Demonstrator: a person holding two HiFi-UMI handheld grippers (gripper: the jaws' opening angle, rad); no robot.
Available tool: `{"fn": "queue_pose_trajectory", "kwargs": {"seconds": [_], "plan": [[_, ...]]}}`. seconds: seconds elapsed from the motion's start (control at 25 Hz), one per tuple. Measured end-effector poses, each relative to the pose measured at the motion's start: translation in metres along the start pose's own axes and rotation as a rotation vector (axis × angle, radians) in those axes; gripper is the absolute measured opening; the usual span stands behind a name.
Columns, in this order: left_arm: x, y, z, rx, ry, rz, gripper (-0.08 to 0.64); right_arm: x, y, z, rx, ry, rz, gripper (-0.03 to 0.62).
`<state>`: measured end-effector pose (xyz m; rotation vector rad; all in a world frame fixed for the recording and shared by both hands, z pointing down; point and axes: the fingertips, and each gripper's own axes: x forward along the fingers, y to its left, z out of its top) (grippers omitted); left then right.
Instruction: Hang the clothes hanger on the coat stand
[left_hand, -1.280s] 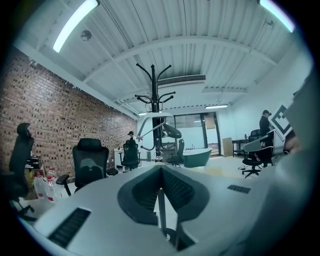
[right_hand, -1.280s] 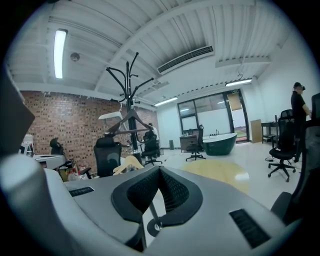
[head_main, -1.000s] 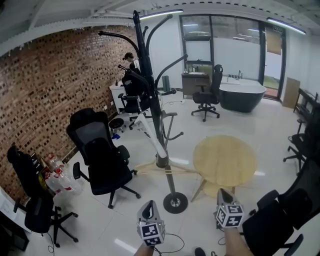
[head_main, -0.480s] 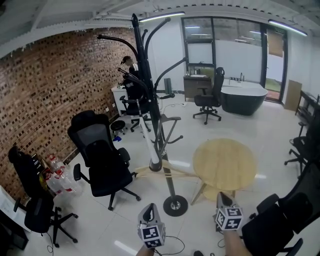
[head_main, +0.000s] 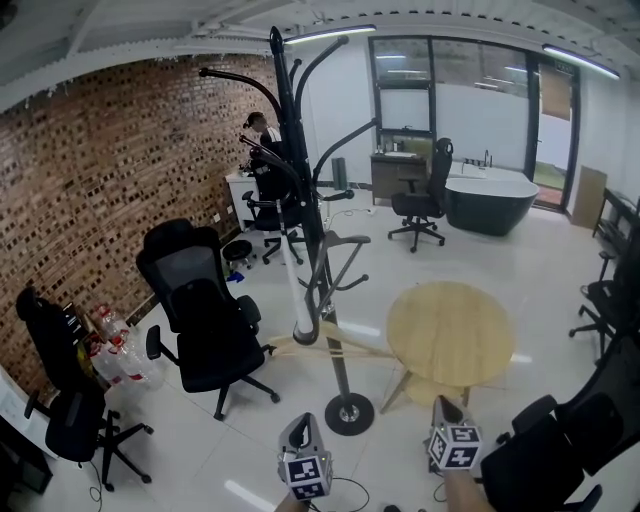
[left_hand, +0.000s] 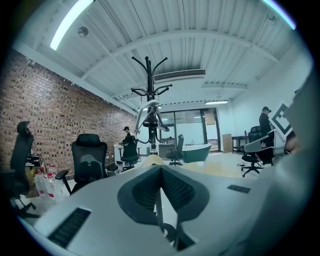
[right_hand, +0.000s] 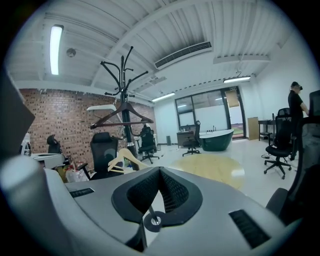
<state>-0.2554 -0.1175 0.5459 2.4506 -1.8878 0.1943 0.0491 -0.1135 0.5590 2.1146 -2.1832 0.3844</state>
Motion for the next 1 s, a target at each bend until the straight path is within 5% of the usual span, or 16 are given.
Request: {"fn": "queue_pose_trajectory", "kwargs": {"seconds": [1.0], "plan": [[-0.008,-0.02,0.001,0.013,0.023,-0.007,0.017,-0.011,-0.021,-0.001,0.031,0.012,-0.02,0.006]]}}
